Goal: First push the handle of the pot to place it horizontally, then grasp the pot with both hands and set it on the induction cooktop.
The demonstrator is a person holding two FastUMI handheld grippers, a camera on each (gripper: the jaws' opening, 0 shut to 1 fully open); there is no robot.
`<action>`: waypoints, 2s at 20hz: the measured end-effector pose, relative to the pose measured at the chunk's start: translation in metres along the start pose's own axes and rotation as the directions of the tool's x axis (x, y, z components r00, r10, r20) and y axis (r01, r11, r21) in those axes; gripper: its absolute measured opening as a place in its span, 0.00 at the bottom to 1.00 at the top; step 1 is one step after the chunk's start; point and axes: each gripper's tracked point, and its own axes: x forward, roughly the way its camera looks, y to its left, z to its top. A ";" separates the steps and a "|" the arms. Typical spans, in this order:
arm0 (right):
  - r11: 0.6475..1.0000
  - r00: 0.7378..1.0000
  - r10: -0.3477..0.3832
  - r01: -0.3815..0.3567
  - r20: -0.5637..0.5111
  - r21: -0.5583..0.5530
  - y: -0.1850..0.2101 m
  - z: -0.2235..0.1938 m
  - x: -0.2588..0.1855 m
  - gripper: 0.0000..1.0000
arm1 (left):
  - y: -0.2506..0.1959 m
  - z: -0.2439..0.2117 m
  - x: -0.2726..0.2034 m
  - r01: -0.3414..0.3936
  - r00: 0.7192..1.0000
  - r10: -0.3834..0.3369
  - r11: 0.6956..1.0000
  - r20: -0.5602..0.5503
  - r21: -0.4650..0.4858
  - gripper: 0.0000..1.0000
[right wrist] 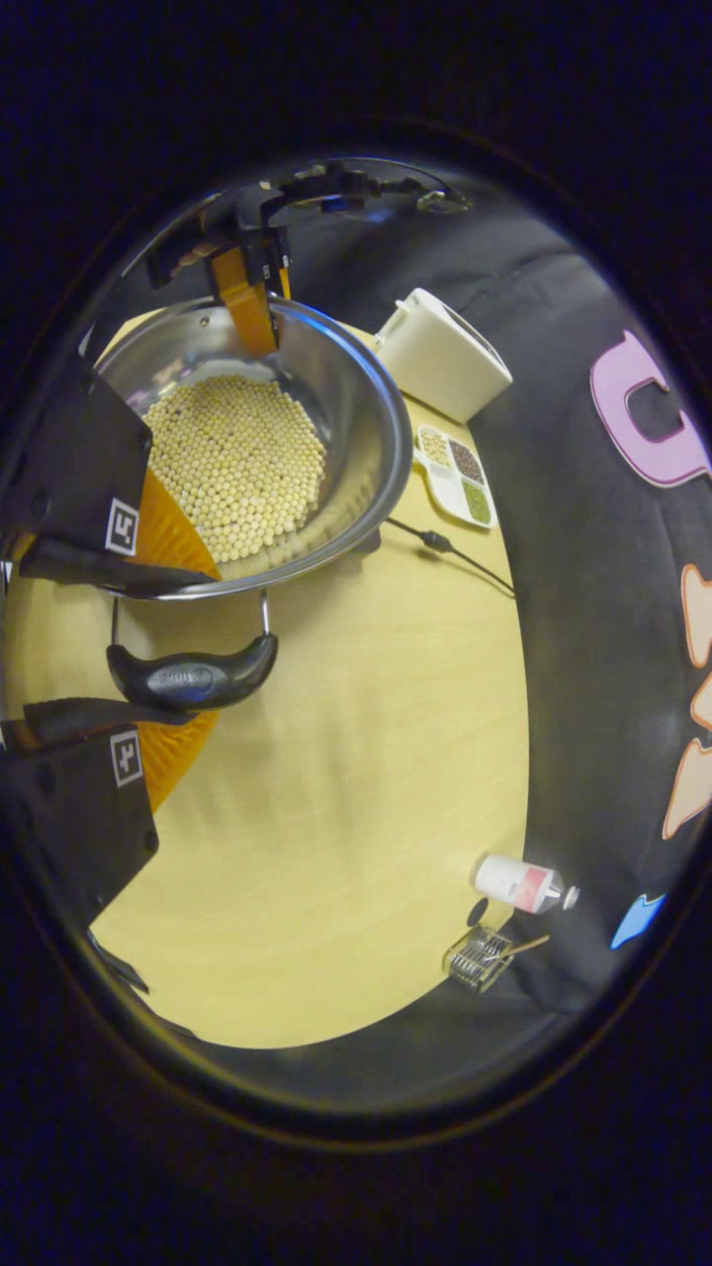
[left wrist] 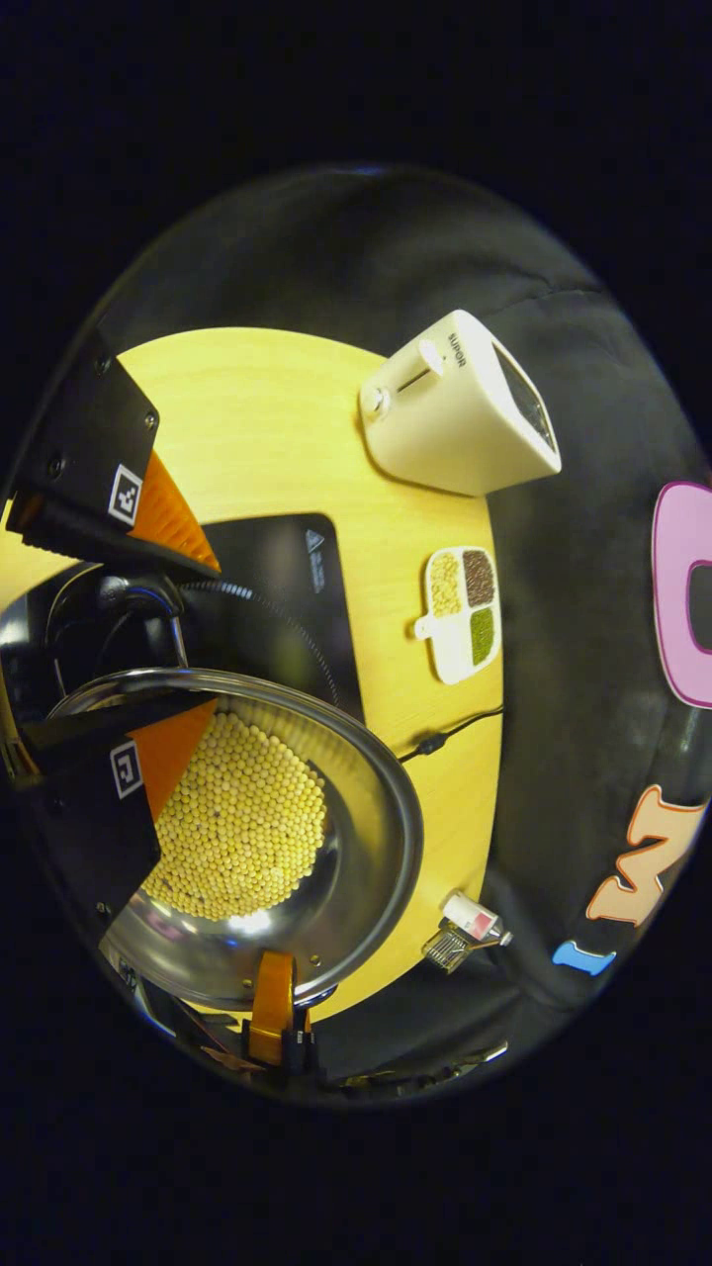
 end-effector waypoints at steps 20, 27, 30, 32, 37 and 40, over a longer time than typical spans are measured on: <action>0.998 0.984 0.052 -0.056 0.168 0.018 0.017 0.029 -0.045 0.94 | 0.043 0.043 -0.052 -0.189 0.958 0.163 0.978 0.234 0.093 0.99; 0.978 0.911 0.208 -0.207 0.356 -0.040 -0.022 0.049 -0.131 1.00 | -0.044 0.054 -0.146 -0.249 0.892 0.205 0.967 0.402 0.060 0.99; 0.968 0.858 0.251 -0.231 0.447 -0.100 -0.057 0.053 -0.175 1.00 | -0.103 0.044 -0.180 -0.226 0.874 0.212 0.974 0.437 -0.019 0.99; 0.965 0.807 0.263 -0.223 0.529 -0.139 -0.080 0.057 -0.208 1.00 | -0.140 0.043 -0.203 -0.200 0.850 0.210 0.977 0.483 -0.073 0.99; 0.967 0.731 0.253 -0.170 0.633 -0.190 -0.129 0.052 -0.277 0.99 | -0.212 0.055 -0.260 -0.154 0.785 0.195 0.981 0.588 -0.119 0.98; 0.976 0.717 0.215 -0.187 0.663 -0.114 -0.151 0.043 -0.304 0.92 | -0.241 0.062 -0.288 -0.169 0.752 0.173 0.983 0.636 -0.068 1.00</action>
